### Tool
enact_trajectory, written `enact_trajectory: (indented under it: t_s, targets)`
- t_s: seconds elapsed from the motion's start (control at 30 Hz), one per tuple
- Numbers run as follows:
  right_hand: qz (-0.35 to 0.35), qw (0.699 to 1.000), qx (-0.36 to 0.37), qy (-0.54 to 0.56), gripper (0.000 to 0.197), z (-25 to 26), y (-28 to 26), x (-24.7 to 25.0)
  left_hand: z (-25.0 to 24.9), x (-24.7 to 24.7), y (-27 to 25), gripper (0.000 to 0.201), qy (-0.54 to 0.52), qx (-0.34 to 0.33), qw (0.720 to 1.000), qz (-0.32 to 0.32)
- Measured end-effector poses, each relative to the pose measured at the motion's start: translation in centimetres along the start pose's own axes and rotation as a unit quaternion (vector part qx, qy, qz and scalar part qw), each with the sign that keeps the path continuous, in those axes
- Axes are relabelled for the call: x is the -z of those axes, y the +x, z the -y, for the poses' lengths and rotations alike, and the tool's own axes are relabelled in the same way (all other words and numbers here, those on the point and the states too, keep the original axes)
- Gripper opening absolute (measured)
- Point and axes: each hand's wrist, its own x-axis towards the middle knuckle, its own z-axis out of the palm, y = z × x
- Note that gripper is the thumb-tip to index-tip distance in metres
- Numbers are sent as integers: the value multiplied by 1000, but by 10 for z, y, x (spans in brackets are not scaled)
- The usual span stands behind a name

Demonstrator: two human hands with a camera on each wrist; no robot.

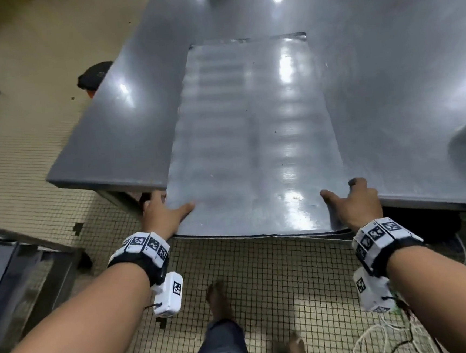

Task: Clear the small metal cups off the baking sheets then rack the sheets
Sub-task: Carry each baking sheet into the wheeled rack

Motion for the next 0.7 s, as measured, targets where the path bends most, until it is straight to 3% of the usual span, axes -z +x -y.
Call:
enact_trajectory:
  t_s: [0.1,0.17,0.23,0.3,0.47,0.5,0.6,0.7]
  targets:
    - [47,998,-1,51,87,-33,-2,14,8,-8,-34,78,-47,13,998,28]
    - [99,991,-8,86,102,-55,0,20,11,-12,-54,81,-59,14,996,58]
    - [133,986,1,96,116,-85,14,18,15,-16,-71,72,-88,-2,991,105]
    - [150,983,14,102,108,-95,9,21,22,-20,-83,65,-95,-13,987,129]
    - [170,974,8,147,90,-98,-10,28,43,-16,-84,101,-86,10,980,180]
    - [174,973,11,152,89,-100,-10,28,39,-10,-87,99,-76,16,979,190]
    - [163,978,34,129,69,-96,-5,32,27,-2,-86,69,-50,24,978,201]
    - [107,988,53,97,68,-83,5,32,16,-8,-76,54,-14,13,991,134]
